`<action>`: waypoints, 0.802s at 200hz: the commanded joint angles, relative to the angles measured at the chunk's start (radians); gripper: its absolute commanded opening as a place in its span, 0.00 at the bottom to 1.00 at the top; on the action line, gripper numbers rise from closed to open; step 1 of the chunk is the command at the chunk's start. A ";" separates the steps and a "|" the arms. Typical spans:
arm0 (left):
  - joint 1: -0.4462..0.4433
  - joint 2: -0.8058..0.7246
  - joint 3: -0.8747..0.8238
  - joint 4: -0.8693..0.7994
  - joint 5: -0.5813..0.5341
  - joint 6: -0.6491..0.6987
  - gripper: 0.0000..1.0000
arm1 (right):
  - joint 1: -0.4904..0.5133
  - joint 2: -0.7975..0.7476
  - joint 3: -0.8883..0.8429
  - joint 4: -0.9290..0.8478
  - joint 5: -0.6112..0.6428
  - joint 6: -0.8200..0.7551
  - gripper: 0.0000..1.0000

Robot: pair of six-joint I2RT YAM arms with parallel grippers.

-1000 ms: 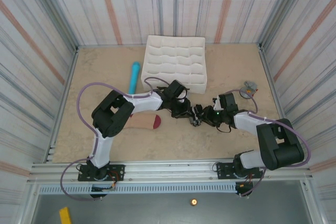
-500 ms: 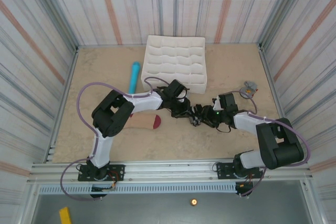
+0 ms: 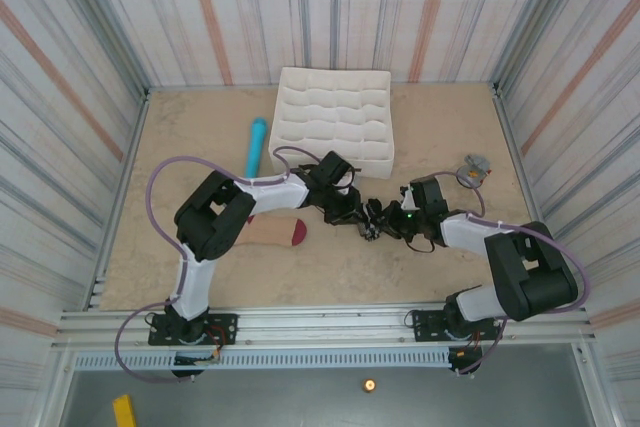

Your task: Roll the socks

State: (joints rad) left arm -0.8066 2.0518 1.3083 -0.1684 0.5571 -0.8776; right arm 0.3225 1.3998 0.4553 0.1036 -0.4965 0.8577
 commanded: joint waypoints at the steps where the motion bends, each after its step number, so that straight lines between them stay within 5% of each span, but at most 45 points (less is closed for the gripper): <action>1: 0.000 0.000 -0.043 -0.018 -0.040 -0.017 0.18 | 0.018 0.021 -0.038 -0.170 0.098 -0.005 0.12; 40: 0.003 -0.055 -0.067 0.010 -0.028 -0.041 0.48 | 0.015 -0.058 -0.002 -0.257 0.142 -0.031 0.00; 72: 0.015 -0.123 -0.044 -0.031 -0.027 -0.023 0.65 | 0.006 -0.139 0.024 -0.319 0.159 -0.058 0.00; 160: 0.081 -0.284 0.116 -0.342 -0.064 0.199 0.70 | 0.006 -0.384 0.252 -0.624 0.302 -0.252 0.00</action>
State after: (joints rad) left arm -0.7769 1.8523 1.3621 -0.3588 0.5293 -0.7998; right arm 0.3325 1.0561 0.6170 -0.3832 -0.2722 0.7139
